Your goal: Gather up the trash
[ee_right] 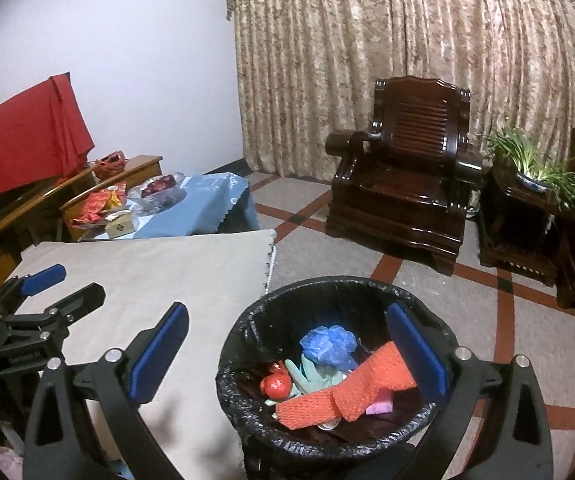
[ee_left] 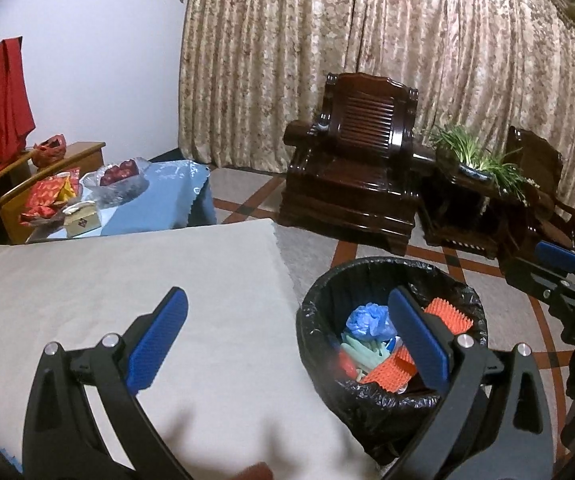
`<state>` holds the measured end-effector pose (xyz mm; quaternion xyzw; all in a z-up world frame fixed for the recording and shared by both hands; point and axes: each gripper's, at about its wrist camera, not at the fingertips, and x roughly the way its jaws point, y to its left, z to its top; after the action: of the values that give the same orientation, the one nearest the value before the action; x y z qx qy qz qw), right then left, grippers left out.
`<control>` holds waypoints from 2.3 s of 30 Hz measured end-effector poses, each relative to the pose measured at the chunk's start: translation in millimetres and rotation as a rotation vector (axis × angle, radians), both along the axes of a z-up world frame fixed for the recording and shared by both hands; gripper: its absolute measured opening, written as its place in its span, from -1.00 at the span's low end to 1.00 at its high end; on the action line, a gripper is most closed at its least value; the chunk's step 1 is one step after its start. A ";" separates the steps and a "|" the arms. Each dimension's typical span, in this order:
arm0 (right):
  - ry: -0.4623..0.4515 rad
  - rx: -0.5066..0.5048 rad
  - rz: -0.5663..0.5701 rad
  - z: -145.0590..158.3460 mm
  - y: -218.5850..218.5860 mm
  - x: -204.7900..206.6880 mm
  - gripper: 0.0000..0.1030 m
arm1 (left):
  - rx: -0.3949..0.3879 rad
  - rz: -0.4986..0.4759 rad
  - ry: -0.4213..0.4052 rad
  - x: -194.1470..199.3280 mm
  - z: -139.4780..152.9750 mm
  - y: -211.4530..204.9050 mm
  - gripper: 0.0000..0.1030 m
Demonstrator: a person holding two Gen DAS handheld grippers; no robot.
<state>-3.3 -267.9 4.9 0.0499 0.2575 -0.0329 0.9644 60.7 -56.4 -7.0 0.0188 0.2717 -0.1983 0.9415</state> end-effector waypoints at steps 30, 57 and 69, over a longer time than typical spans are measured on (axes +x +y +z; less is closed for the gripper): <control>-0.010 -0.009 0.030 6.4 13.8 3.0 0.88 | 0.005 0.031 -0.025 -13.7 10.0 8.6 0.89; -0.010 -0.010 0.029 5.7 16.3 3.3 0.88 | 0.006 0.032 -0.023 -13.6 10.0 9.7 0.89; -0.007 -0.008 0.029 5.5 17.3 3.9 0.88 | 0.007 0.032 -0.022 -13.7 11.3 9.3 0.89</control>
<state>0.6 -250.6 10.4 0.0424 0.2545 -0.0201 0.9659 47.0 -47.2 4.3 0.0201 0.2623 -0.1819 0.9475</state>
